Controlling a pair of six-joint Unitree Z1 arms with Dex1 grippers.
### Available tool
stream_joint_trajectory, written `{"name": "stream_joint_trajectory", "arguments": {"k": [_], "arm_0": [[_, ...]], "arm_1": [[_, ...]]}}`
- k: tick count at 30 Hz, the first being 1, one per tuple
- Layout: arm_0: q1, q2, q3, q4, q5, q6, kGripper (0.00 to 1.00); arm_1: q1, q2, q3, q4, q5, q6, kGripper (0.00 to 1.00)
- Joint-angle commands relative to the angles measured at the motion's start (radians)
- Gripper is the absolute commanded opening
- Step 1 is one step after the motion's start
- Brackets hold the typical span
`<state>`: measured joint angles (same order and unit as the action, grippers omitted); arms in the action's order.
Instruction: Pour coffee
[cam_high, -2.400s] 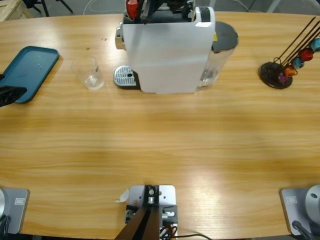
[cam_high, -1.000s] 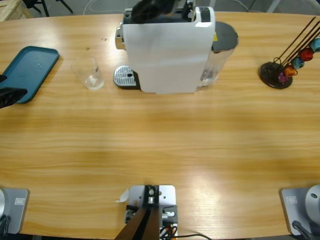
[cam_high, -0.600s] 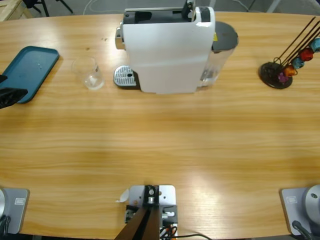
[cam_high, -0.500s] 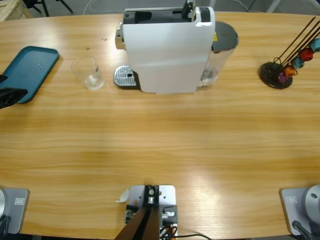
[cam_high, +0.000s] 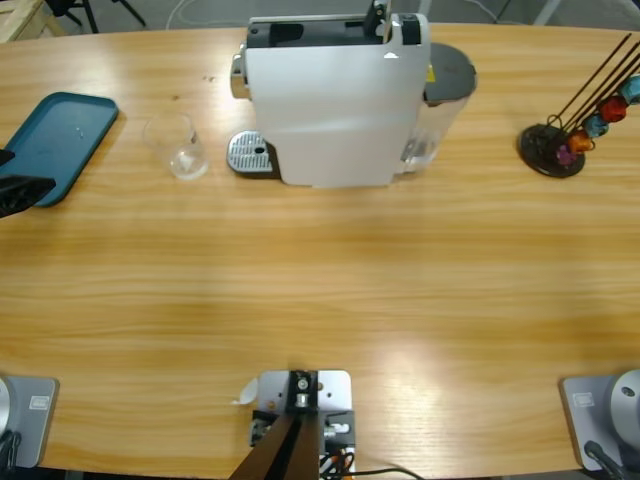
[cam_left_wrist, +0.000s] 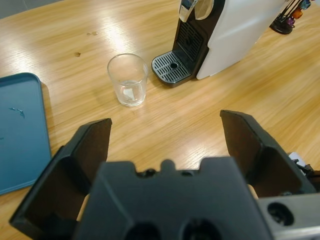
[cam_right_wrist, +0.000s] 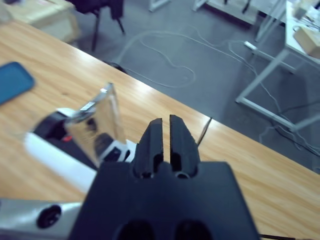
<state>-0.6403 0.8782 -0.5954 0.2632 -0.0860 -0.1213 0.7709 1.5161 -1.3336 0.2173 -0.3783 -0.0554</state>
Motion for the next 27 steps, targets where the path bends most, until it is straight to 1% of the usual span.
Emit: {"name": "stream_joint_trajectory", "arguments": {"k": [1, 7, 16, 21, 27], "arm_0": [[-0.007, 0.021, 0.03, -0.01, -0.017, 0.011, 0.943], [-0.007, 0.022, 0.029, -0.009, -0.017, 0.011, 0.942], [-0.007, 0.022, 0.029, -0.009, -0.017, 0.011, 0.941], [-0.007, 0.021, 0.029, -0.009, -0.017, 0.011, 0.941], [-0.007, 0.022, 0.029, -0.009, -0.017, 0.011, 0.941]], "arm_1": [[0.063, 0.125, 0.023, -0.029, -0.064, -0.014, 0.0], [0.11, 0.167, -0.032, -0.027, -0.079, -0.016, 0.0], [0.195, 0.282, -0.171, 0.001, -0.093, -0.023, 0.0], [0.207, 0.325, -0.179, 0.002, -0.087, -0.015, 0.0], [0.236, 0.384, -0.168, 0.0, -0.079, 0.032, 0.0]]}}
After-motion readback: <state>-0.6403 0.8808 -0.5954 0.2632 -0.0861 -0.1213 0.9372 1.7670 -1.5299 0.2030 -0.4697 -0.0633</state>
